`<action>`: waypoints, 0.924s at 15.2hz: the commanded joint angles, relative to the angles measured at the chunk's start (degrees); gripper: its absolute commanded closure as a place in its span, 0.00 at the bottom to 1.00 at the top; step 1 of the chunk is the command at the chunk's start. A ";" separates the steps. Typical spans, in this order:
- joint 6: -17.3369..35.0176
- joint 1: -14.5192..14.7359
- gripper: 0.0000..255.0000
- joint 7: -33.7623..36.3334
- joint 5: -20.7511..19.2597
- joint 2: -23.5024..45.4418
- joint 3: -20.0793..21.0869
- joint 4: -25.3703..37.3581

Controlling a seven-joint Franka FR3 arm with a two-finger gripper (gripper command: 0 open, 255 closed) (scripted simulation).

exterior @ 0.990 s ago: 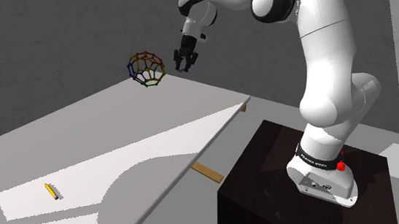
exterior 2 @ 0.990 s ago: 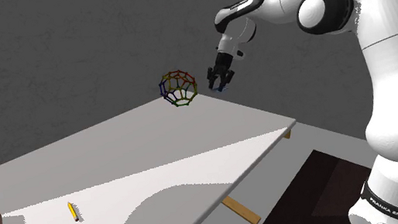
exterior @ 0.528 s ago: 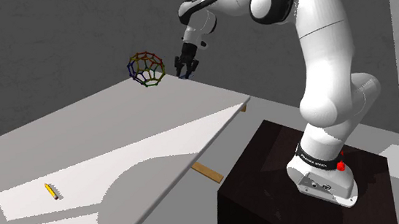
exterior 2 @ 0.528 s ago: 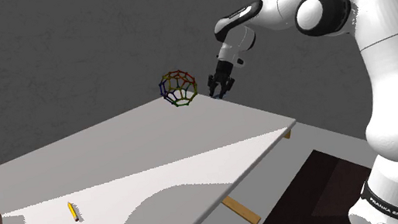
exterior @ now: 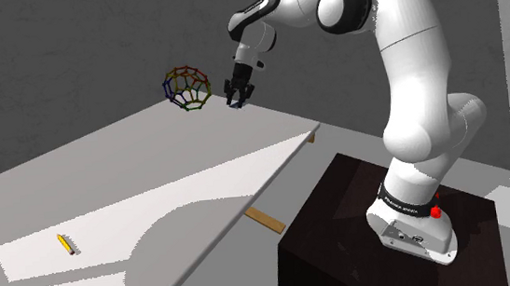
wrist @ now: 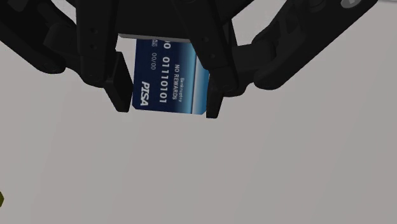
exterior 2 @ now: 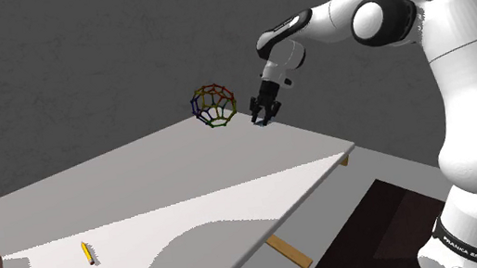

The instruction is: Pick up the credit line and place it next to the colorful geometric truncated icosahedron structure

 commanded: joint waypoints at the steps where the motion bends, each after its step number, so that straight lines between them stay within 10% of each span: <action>1: 0.08 0.00 1.00 -0.05 0.00 0.07 0.00 0.00; 5: 0.07 0.00 1.00 -0.05 0.00 0.07 0.00 0.01; 6: 0.07 0.00 0.00 -0.05 0.00 0.07 0.00 0.01; 14: -5.16 -1.42 0.00 0.76 -0.67 0.07 -0.49 4.90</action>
